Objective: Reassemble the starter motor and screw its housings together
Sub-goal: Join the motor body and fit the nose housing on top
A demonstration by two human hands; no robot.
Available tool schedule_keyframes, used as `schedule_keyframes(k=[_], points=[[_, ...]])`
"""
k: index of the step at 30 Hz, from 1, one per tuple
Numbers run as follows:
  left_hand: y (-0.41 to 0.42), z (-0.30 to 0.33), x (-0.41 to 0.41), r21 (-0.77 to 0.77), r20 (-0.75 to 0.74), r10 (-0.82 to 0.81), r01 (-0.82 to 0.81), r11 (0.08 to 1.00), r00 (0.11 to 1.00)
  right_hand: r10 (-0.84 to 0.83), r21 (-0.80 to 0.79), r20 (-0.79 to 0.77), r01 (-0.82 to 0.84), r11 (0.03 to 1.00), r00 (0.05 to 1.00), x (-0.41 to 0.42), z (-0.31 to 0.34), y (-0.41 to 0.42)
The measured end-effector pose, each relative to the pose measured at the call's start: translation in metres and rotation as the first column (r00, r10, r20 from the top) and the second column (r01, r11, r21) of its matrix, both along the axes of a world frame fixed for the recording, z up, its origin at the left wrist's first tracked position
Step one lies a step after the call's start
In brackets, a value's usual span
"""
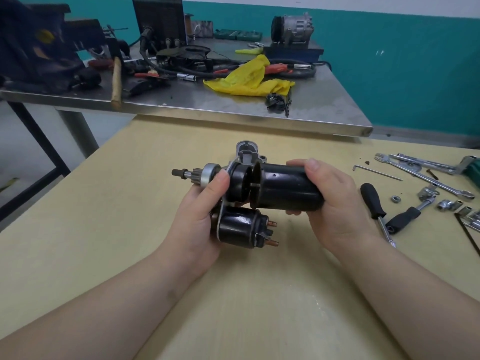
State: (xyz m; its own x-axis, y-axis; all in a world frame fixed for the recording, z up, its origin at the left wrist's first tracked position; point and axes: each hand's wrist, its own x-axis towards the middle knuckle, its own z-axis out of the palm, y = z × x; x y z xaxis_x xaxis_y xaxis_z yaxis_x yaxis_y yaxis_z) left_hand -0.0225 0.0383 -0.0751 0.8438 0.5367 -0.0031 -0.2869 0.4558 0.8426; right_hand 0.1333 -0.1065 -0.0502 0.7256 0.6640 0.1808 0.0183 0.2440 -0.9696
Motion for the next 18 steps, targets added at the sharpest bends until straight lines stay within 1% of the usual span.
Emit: schedule_keyframes(k=[4, 6, 10, 15, 18], points=[[-0.001, 0.003, -0.001, -0.035, -0.019, 0.005, -0.006, 0.999, 1.000, -0.135, 0.041, 0.138, 0.131, 0.991, 0.981, -0.010, 0.005, 0.001], [-0.002, 0.003, -0.001, -0.046, -0.018, -0.001, 0.000, 0.999, 1.000, -0.171, 0.073, 0.213, 0.158, 0.985, 0.962, -0.013, 0.008, 0.001], [-0.003, 0.002, -0.001, -0.046, 0.014, -0.021, 0.021, 0.999, 1.000, -0.212, 0.086, 0.334, 0.194, 0.977, 0.918, -0.018, 0.008, -0.002], [-0.004, 0.002, -0.001, -0.064, 0.030, -0.058, 0.060, 0.996, 0.998, -0.224, 0.080, 0.397, 0.209, 0.975, 0.890, -0.018, 0.010, -0.002], [-0.003, 0.002, 0.000, -0.105, 0.062, -0.123, 0.128, 0.986, 0.991, -0.229, 0.082, 0.434, 0.215, 0.973, 0.871, -0.015, 0.013, -0.004]])
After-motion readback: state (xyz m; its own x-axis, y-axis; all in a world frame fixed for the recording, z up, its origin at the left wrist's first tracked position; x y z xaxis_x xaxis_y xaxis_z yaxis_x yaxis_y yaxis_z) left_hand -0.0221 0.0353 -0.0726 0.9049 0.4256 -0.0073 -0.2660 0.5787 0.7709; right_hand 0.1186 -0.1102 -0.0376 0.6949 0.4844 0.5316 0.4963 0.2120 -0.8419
